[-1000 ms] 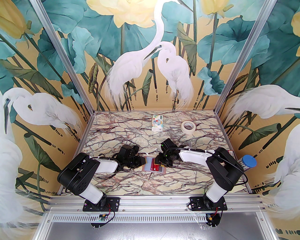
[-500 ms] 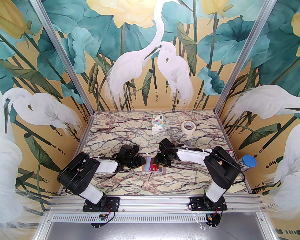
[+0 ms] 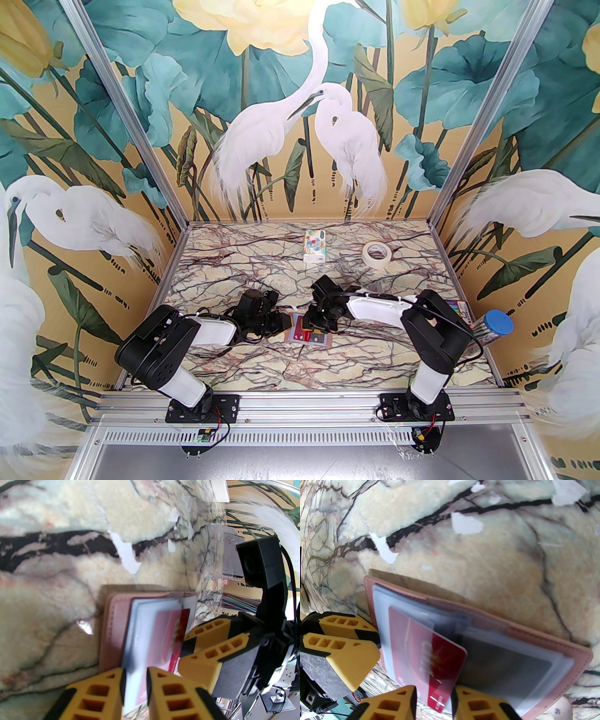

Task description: Put the credit cards into the card holder

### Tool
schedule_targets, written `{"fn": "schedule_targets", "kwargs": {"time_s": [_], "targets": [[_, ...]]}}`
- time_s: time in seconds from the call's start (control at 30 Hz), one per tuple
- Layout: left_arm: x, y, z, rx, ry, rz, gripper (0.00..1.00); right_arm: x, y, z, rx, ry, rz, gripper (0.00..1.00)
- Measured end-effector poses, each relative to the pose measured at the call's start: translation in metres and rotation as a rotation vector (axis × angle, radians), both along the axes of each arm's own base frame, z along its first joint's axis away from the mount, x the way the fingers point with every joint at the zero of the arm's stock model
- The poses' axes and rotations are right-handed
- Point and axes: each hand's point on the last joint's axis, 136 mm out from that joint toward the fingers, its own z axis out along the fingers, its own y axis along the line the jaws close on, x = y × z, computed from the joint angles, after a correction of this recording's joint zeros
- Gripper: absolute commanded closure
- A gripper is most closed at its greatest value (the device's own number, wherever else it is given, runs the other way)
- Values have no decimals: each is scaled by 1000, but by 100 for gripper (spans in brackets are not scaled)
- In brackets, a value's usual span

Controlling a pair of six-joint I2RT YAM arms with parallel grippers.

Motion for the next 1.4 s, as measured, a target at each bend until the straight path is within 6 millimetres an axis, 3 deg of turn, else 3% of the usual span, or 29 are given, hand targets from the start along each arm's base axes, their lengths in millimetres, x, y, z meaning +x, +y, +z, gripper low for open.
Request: {"fn": "schedule_targets", "kwargs": {"time_s": [0.7, 0.97, 1.13, 1.4], "targets": [[0, 0, 0, -5, 1, 1, 77, 1, 9, -4, -13, 3, 14, 76], [0, 1, 2, -5, -12, 5, 73, 2, 9, -3, -24, -9, 24, 70], [-3, 4, 4, 15, -11, 16, 69, 2, 5, 4, -48, -31, 35, 65], [-7, 15, 10, 61, -10, 44, 64, 5, -16, 35, -112, -125, 32, 59]]}}
